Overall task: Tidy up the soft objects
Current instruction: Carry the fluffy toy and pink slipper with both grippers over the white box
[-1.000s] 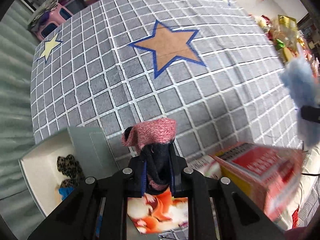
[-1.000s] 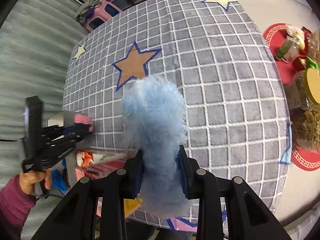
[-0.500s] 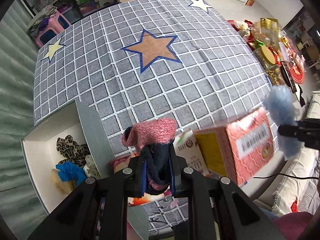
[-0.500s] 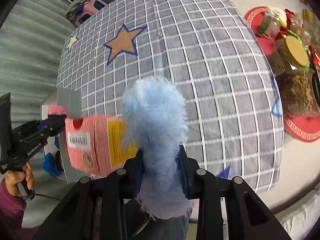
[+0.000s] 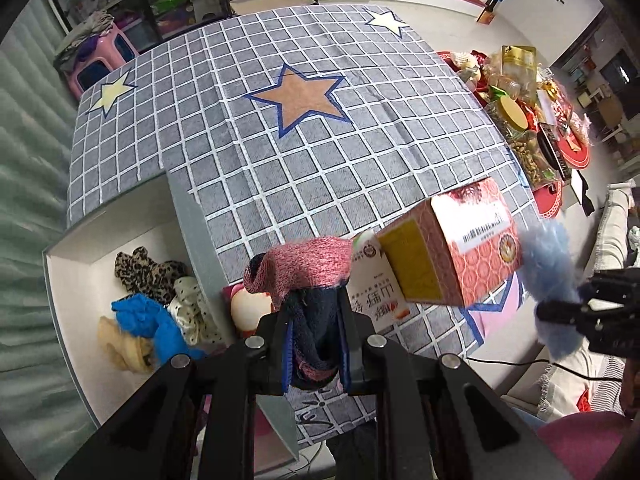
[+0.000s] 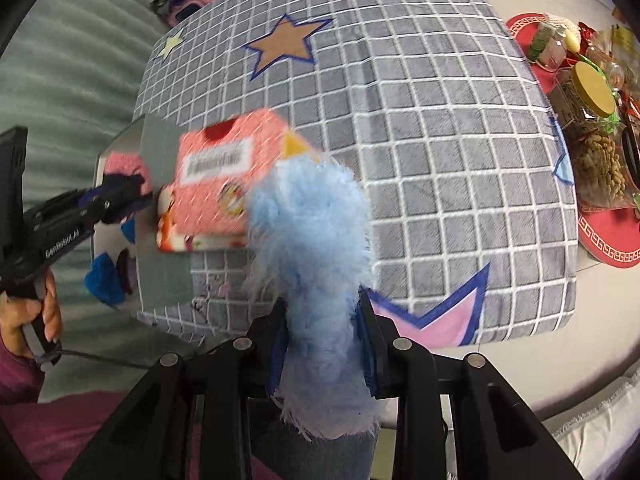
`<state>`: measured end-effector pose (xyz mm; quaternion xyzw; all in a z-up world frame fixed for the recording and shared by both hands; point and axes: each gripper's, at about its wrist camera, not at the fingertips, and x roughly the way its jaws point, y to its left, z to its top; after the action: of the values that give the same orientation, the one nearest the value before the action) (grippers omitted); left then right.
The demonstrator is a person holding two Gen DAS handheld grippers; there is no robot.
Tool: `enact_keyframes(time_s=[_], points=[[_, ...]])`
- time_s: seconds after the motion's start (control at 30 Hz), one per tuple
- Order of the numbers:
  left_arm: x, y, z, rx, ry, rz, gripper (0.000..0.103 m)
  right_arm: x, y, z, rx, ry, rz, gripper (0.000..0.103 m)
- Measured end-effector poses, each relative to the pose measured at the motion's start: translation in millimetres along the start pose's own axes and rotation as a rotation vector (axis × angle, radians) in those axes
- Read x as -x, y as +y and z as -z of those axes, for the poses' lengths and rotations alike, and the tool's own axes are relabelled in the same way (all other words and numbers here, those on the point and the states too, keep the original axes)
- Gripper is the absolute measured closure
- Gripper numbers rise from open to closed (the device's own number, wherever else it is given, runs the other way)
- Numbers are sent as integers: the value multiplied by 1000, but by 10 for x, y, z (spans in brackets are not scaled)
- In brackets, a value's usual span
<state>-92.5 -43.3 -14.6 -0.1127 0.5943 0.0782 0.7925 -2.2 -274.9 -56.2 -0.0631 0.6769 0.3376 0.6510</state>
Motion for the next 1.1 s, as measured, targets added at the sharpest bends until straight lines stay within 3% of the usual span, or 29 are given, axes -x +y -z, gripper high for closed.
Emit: enact_keyframes(time_s=[0.43,1.1], points=[[228,225,315,71,-51,18,84,-78,634,143,150,21,-4,70],[460,910,803,336,-116,-34,84,-143,1705,-223,418,41,-69,70]])
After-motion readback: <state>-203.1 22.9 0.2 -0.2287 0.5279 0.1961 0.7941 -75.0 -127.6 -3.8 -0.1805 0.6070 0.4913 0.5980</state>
